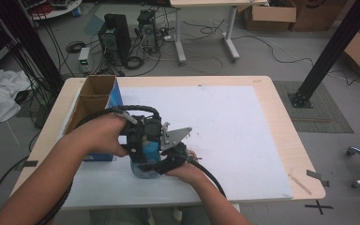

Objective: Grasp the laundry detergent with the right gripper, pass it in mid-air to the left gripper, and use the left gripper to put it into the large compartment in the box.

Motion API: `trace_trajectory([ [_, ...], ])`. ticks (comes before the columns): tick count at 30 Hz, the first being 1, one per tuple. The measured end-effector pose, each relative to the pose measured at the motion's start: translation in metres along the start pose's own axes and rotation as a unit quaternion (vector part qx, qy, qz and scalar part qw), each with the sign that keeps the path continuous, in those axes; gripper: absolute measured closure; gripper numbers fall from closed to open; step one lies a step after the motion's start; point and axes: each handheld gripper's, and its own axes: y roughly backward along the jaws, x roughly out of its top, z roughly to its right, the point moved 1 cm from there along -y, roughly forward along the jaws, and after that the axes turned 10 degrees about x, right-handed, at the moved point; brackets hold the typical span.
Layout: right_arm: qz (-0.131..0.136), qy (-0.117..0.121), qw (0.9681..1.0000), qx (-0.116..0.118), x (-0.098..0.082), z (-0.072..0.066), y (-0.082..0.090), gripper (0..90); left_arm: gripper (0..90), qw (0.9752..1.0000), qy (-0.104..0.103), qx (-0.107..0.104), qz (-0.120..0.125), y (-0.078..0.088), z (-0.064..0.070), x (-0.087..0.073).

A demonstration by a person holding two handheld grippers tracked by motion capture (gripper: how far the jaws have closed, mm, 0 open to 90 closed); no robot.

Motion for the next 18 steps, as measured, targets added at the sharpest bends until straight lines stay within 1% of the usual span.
trace_trajectory([
  [5, 0.001, 0.001, 1.0, 0.001, 0.0007, 0.0004, 0.0003, 44.7, 33.7, 1.0, 0.003, 0.0, 0.001, 0.0001, 0.0, -0.0009],
  [8, 0.002, 0.001, 1.0, 0.001, 0.0007, 0.0002, -0.0002, 44.7, 34.0, 1.0, 0.001, 0.0, 0.0, 0.0, 0.0002, -0.0008],
  [10, 0.002, 0.0, 1.0, 0.002, 0.0006, 0.0001, -0.0005, 44.7, 34.9, 1.0, 0.003, 0.002, 0.003, 0.0, 0.0003, -0.0012],
  [13, 0.002, -0.001, 1.0, 0.002, 0.0006, -0.0001, -0.001, 44.7, 35.3, 1.0, 0.003, -0.001, 0.003, -0.0004, 0.0001, -0.0017],
  [17, -0.004, -0.002, 1.0, 0.001, 0.0002, -0.0008, -0.0031, 44.8, 36.6, 0.9999, 0.002, -0.009, -0.006, -0.0022, 0.0001, -0.0021],
  [18, -0.005, -0.003, 1.0, 0.002, 0.0003, -0.0009, -0.0036, 44.8, 36.7, 0.9999, 0.005, -0.011, -0.009, -0.0022, -0.0003, -0.0024],
])
